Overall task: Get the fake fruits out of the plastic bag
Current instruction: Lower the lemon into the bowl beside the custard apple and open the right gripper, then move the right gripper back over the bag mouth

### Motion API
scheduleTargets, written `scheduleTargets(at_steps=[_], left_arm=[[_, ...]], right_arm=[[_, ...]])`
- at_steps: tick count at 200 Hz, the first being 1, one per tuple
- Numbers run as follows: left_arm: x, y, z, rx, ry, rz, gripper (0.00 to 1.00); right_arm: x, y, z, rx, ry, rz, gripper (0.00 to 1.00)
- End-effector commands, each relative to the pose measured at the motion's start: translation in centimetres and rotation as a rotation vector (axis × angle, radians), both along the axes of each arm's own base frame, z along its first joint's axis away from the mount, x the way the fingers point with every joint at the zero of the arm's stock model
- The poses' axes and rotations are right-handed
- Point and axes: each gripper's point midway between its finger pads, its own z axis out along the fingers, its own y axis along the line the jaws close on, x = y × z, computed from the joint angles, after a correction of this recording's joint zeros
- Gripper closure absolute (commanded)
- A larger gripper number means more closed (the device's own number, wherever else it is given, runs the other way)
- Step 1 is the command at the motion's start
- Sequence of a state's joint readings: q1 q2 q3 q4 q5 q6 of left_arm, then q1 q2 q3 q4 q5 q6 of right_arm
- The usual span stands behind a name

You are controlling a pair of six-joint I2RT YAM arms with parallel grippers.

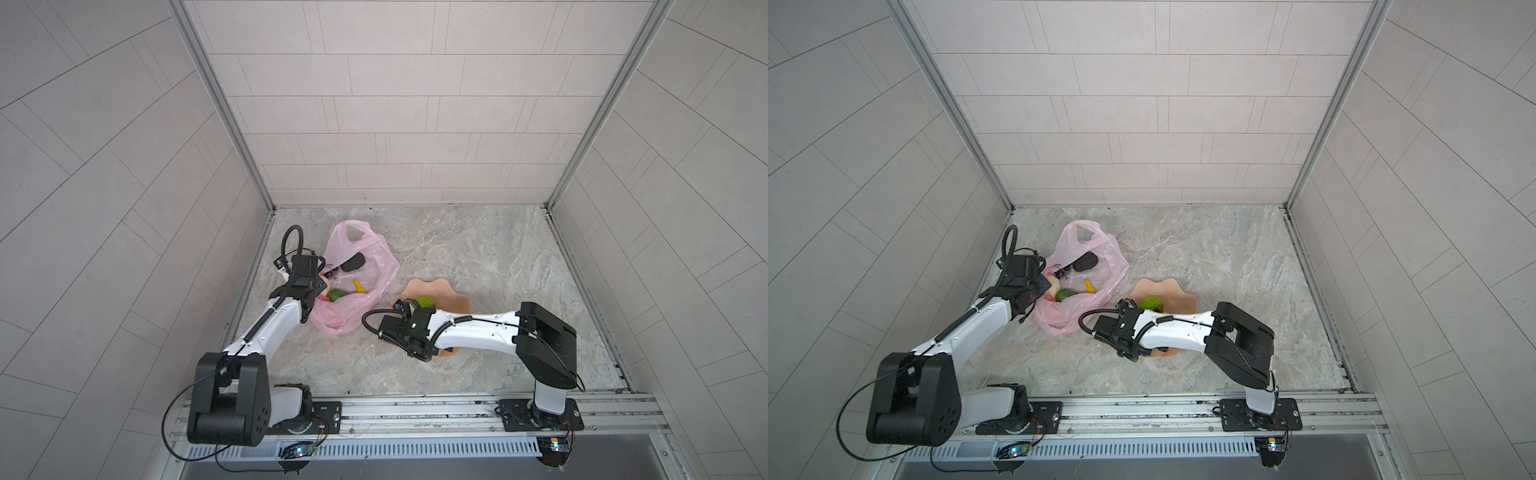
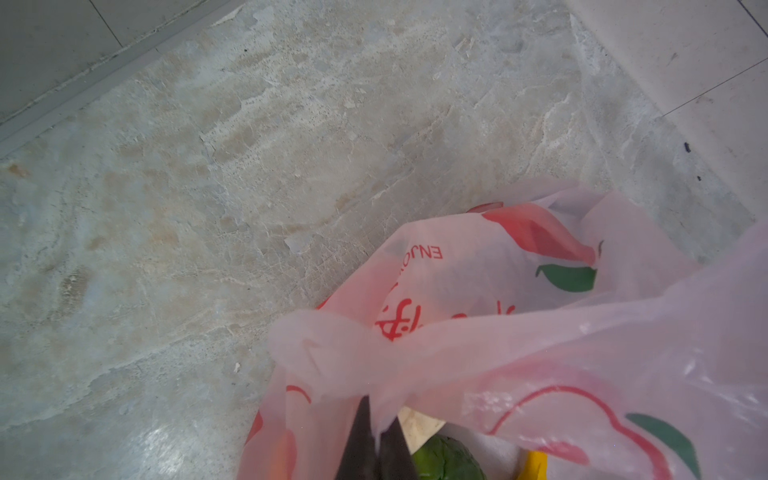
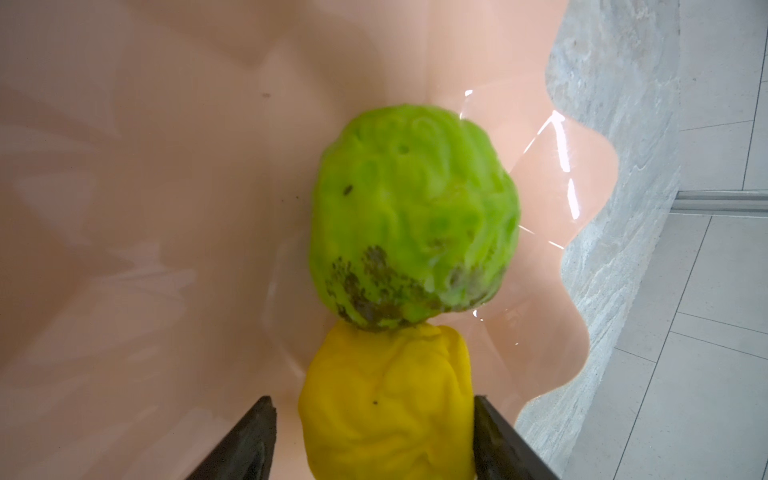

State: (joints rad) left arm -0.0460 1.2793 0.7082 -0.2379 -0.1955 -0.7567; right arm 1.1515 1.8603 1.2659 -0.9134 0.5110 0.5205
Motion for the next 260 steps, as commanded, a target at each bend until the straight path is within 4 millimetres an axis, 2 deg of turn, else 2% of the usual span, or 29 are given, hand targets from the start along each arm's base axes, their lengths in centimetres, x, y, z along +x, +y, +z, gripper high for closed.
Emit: scheduleTargets(at_steps=[1, 45, 93, 112, 137, 169, 184, 209, 227, 245, 260], left_arm=[[-0.3, 0.4, -0.1, 0.027, 0.017, 0.001, 1.0], [-0.3, 0.5, -0.1, 0.025, 0.016, 0.002, 1.0], [0.3, -0.2, -0.1, 0.005, 0.0, -0.026, 1.0], [1.7, -0.7, -0.2, -0.004, 0.001, -0.067, 1.0], [4.4, -2.9, 0.0, -0.035, 0.012, -0.157, 1.0], [7.3, -6.3, 1.7, -0.035, -0.001, -0.283, 1.0], [8.1, -7.1, 2.4, -0.027, -0.012, -0.321, 1.0], [8.8, -8.1, 3.4, -0.027, -0.055, -0.401, 1.0], [8.2, -8.1, 4.0, -0.019, -0.101, -0.412, 1.0], [6.5, -6.6, 3.9, 0.022, -0.109, -0.347, 1.0], [4.3, -4.1, 2.4, 0.067, -0.044, -0.215, 1.0]], right_arm=[[-0.4, 0.1, 1.0, 0.034, -0.001, -0.019, 0.28], [-0.5, 0.1, 2.5, 0.067, -0.013, -0.021, 0.25], [-0.5, 0.7, 6.2, 0.177, -0.048, -0.012, 0.24], [-0.1, 0.9, 8.1, 0.245, -0.081, -0.01, 0.24], [1.2, 1.2, 10.6, 0.336, -0.139, -0.024, 0.24], [3.8, 1.5, 13.4, 0.475, -0.183, -0.074, 0.25], [5.0, 2.0, 14.2, 0.561, -0.184, -0.097, 0.25], [6.8, 3.3, 14.9, 0.696, -0.165, -0.122, 0.27], [7.8, 5.2, 15.2, 0.779, -0.135, -0.11, 0.3], [8.4, 8.1, 15.5, 0.836, -0.09, -0.072, 0.34], [9.1, 10.7, 15.2, 0.868, -0.05, -0.037, 0.36]])
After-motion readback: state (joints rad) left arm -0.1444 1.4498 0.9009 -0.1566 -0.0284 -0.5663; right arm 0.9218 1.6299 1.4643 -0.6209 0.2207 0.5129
